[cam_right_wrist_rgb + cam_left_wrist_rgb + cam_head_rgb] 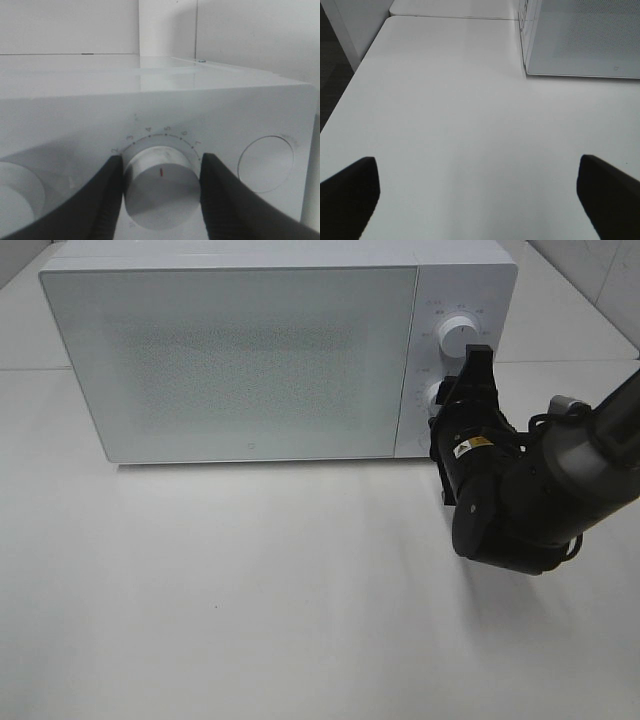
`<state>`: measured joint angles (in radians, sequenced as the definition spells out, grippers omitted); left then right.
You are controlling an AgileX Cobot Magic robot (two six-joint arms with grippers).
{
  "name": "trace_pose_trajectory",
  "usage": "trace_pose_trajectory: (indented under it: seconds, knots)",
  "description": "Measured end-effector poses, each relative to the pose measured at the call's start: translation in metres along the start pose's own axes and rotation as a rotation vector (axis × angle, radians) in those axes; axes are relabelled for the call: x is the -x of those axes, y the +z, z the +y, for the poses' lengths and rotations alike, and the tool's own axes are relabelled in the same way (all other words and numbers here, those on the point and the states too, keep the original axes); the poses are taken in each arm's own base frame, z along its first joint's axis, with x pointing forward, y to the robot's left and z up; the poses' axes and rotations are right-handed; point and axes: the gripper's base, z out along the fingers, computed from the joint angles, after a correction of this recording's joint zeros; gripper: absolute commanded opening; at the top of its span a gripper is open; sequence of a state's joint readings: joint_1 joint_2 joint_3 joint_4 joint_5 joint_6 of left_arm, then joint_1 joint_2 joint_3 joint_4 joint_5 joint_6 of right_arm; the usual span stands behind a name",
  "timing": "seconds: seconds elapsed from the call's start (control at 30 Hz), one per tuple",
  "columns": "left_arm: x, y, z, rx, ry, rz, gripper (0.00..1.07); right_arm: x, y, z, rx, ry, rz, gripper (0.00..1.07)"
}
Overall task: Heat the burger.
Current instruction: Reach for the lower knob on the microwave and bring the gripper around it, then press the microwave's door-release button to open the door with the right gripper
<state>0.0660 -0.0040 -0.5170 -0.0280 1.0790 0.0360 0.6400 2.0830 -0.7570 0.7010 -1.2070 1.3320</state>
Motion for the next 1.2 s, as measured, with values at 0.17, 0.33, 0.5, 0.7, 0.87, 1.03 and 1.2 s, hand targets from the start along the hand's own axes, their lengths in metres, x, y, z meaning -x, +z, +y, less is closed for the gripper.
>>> trace_pose_trajectory:
  seconds: [0.17,0.33,0.5,0.7,0.87,1.03,1.2]
  knots:
    - [0.0,0.0,0.0,0.0,0.0,0.0,1.0,-0.001,0.0,0.0,-0.001,0.019,0.006,0.27]
    - [0.0,0.0,0.0,0.0,0.0,0.0,1.0,-0.001,0.0,0.0,-0.002,0.015,0.006,0.31]
    - [0.0,0.0,0.0,0.0,0.0,0.0,1.0,-0.001,0.0,0.0,-0.002,0.015,0.006,0.37]
    - [0.0,0.0,0.0,0.0,0.0,0.0,1.0,-0.001,0.0,0.0,-0.001,0.01,0.009,0.51]
    - [0.0,0.0,0.0,0.0,0.0,0.0,1.0,-0.031,-0.003,0.01,0.079,-0.128,0.228,0.81]
    - [0.0,0.0,0.0,-0.001,0.0,0.0,1.0,-0.03,-0.003,0.01,0.082,-0.158,0.215,0.85]
    - [0.0,0.0,0.0,-0.001,0.0,0.0,1.0,-0.03,-0.003,0.01,0.086,-0.177,0.213,0.84]
